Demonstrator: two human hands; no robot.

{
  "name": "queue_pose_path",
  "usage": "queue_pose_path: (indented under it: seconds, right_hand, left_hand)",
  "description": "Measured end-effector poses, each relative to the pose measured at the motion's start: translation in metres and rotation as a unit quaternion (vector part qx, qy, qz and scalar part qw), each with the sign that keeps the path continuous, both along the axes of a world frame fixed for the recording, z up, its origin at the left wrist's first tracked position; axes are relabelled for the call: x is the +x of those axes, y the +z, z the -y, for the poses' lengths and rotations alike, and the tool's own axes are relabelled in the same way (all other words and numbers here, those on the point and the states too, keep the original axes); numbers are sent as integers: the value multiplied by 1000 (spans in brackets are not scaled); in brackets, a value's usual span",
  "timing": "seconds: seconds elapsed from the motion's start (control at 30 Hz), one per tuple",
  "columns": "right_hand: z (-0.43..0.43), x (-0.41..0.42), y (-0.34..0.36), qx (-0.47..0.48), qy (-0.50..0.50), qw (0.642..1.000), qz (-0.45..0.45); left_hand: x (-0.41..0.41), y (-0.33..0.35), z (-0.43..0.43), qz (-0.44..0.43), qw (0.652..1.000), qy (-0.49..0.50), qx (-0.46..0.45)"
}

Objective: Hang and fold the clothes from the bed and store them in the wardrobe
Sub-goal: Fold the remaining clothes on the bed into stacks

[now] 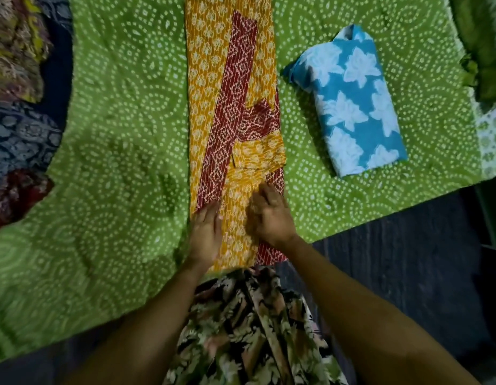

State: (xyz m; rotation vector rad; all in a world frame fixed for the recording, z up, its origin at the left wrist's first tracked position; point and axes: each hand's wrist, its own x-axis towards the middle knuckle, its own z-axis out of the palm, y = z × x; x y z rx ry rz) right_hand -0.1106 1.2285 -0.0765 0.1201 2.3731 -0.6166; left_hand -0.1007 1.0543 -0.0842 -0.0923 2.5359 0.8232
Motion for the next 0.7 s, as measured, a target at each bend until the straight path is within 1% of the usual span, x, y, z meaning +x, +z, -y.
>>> queue_pose_path:
  seconds: [0.07, 0.13, 0.17, 0.23, 0.27, 0.33, 0.37, 0.47, 0.6, 0.7]
  right_hand:
    - [-1, 6, 1, -19, -144, 988, -46]
    - [-5, 7, 5, -23, -255, 966, -35]
    - [-7, 6, 5, -43, -303, 952, -17]
    - [-13, 8, 2, -100, -375, 921, 27]
    - [-16, 10, -1, -126, -401, 906, 50]
    - [-18, 15, 0, -173, -438, 876, 106]
    - [-19, 19, 1, -197, -447, 864, 121]
    - [-21, 23, 9, -247, -463, 839, 143]
    - [-24, 29, 13, -269, -470, 821, 179]
    - [-22, 41, 13, -257, -469, 819, 209]
  left_hand:
    - [-1, 4, 6, -29, 993, 110, -20]
    - [-2, 4, 14, -16, 980, 190, -53]
    - [-1, 5, 16, 12, 974, 222, -48]
    - [4, 8, 16, 94, 958, 269, 19]
    - [7, 10, 16, 140, 941, 300, 69]
    - [12, 14, 19, 202, 907, 338, 150]
    - [16, 14, 21, 222, 896, 341, 174]
    - [23, 14, 27, 273, 870, 354, 208]
    - [29, 14, 35, 288, 867, 342, 221]
    - [29, 13, 39, 304, 858, 346, 228]
